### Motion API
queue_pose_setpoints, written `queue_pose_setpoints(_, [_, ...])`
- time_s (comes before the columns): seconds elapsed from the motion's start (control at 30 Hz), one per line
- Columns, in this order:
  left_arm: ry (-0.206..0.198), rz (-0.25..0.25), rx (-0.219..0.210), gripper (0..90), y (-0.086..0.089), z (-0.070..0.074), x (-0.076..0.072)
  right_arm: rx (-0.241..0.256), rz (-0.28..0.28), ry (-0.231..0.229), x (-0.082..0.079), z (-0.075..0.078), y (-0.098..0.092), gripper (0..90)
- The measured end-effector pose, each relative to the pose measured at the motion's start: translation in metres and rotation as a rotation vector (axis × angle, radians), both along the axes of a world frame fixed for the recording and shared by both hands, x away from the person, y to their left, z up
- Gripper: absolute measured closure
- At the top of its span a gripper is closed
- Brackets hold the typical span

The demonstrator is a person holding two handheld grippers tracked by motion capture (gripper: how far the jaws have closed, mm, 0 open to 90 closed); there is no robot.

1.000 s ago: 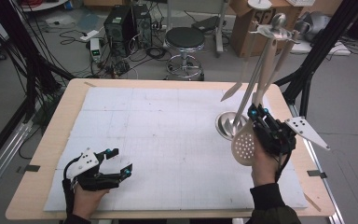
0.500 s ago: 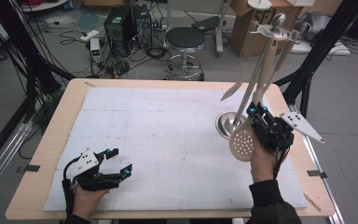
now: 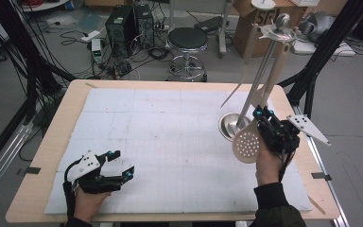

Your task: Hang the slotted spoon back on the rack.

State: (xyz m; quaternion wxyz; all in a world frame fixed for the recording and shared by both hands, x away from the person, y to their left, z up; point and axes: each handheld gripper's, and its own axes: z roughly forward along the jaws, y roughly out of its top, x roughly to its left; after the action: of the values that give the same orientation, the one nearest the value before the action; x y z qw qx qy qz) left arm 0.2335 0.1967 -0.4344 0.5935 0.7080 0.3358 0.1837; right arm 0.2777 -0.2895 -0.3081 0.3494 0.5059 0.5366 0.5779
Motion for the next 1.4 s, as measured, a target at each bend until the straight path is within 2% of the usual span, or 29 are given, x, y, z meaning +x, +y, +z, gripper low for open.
queue_pose_setpoints(0.17, [0.001, -0.001, 0.002, 20.3, 0.0, 0.0, 0.0, 0.009, 0.014, 0.004, 0.003, -0.002, -0.001, 76.3])
queue_pose_setpoints(0.27, [0.002, -0.001, 0.0, 20.3, 0.0, 0.0, 0.0, 0.013, 0.022, 0.006, 0.006, -0.004, -0.001, 63.8])
queue_pose_setpoints(0.37, [0.0, 0.0, -0.002, 20.3, 0.0, 0.0, 0.0, 0.022, 0.027, 0.005, 0.008, -0.004, -0.002, 61.4])
queue_pose_setpoints(0.47, [0.0, 0.001, -0.008, 20.3, 0.0, 0.0, 0.0, 0.048, 0.028, 0.006, 0.008, -0.004, -0.003, 52.3])
queue_pose_setpoints(0.57, [-0.002, -0.002, -0.01, 20.3, -0.001, 0.0, -0.001, 0.05, 0.045, 0.01, 0.007, -0.008, -0.003, 46.6])
queue_pose_setpoints(0.7, [-0.002, -0.005, -0.019, 20.3, -0.001, 0.001, -0.001, 0.065, 0.095, 0.037, 0.007, -0.019, -0.003, 31.4])
queue_pose_setpoints(0.83, [-0.002, -0.005, -0.018, 20.2, -0.002, 0.001, -0.001, 0.055, 0.187, 0.046, 0.005, -0.031, -0.001, 27.4])
queue_pose_setpoints(0.93, [-0.002, -0.006, -0.017, 20.3, -0.002, 0.0, -0.001, 0.026, 0.218, 0.046, 0.002, -0.038, 0.002, 26.1])
queue_pose_setpoints(1.13, [-0.002, -0.003, -0.02, 20.3, 0.0, 0.001, -0.001, 0.005, 0.286, 0.064, -0.002, -0.055, 0.007, 25.5])
queue_pose_setpoints(1.23, [0.004, 0.005, -0.046, 20.3, 0.004, 0.001, 0.001, -0.007, 0.302, 0.069, -0.005, -0.063, 0.01, 25.5])
queue_pose_setpoints(1.4, [0.005, 0.015, -0.06, 20.3, 0.007, 0.001, 0.003, -0.011, 0.324, 0.082, -0.007, -0.073, 0.012, 25.4])
